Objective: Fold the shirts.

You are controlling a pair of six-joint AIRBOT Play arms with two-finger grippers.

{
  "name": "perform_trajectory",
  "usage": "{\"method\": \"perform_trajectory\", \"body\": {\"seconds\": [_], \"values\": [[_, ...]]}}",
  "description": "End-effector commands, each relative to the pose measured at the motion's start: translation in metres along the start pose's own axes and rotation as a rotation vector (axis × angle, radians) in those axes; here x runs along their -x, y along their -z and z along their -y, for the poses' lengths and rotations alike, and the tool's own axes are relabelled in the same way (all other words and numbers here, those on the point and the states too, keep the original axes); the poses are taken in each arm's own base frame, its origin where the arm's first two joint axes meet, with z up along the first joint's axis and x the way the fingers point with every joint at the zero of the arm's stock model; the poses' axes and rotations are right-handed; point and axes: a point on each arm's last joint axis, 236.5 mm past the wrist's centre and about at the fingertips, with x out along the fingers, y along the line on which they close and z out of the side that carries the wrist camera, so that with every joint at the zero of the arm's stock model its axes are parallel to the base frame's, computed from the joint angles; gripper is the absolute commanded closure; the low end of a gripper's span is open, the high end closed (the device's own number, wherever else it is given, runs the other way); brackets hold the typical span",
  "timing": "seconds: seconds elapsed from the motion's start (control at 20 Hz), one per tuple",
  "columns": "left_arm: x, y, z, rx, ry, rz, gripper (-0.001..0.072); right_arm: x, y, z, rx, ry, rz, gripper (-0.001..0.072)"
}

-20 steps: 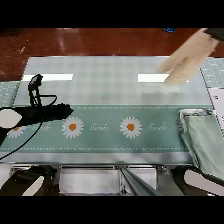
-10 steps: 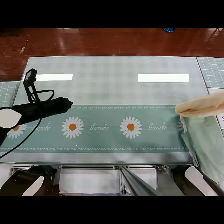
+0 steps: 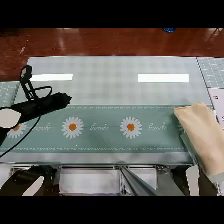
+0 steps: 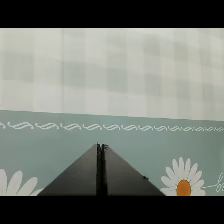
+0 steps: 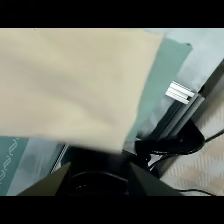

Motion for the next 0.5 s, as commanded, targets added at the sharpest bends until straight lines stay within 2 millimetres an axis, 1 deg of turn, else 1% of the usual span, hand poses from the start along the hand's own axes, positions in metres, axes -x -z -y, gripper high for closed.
{"method": "perform_trajectory", "body": {"seconds": [0.0,0.05,0.1,0.15,0.2,0.25,0.3,0.35,0.4,0.45], "values": [[0.001,-0.004,0.002,-0.033,0.002,0.006,0.0688,-0.021,0.003,0.014,-0.021,0.057,-0.049,0.0303],[0.005,-0.006,0.006,-0.088,0.006,-0.022,0.0689,-0.015,-0.013,0.006,-0.016,0.026,-0.013,0.0305],[0.01,-0.013,0.014,-0.11,0.013,-0.049,0.0688,-0.004,-0.035,-0.01,-0.002,-0.04,0.041,0.0335],[0.014,-0.027,0.026,-0.131,0.028,-0.048,0.0689,0.011,-0.056,-0.033,0.033,-0.122,0.086,0.0479],[0.019,-0.045,0.04,-0.179,0.045,-0.032,0.0689,0.031,-0.076,-0.068,0.103,-0.241,0.128,0.0628],[0.025,-0.068,0.056,-0.231,0.064,-0.003,0.0689,0.054,-0.088,-0.112,0.208,-0.374,0.162,0.0686],[0.03,-0.09,0.071,-0.253,0.08,0.024,0.0689,0.084,-0.096,-0.163,0.321,-0.516,0.2,0.0686],[0.035,-0.113,0.087,-0.274,0.098,0.052,0.0689,0.112,-0.094,-0.21,0.439,-0.62,0.242,0.0686],[0.037,-0.129,0.101,-0.311,0.113,0.063,0.0689,0.135,-0.086,-0.254,0.558,-0.689,0.285,0.0686],[0.037,-0.136,0.116,-0.367,0.132,0.033,0.0689,0.151,-0.069,-0.297,0.688,-0.726,0.326,0.0686]]}}
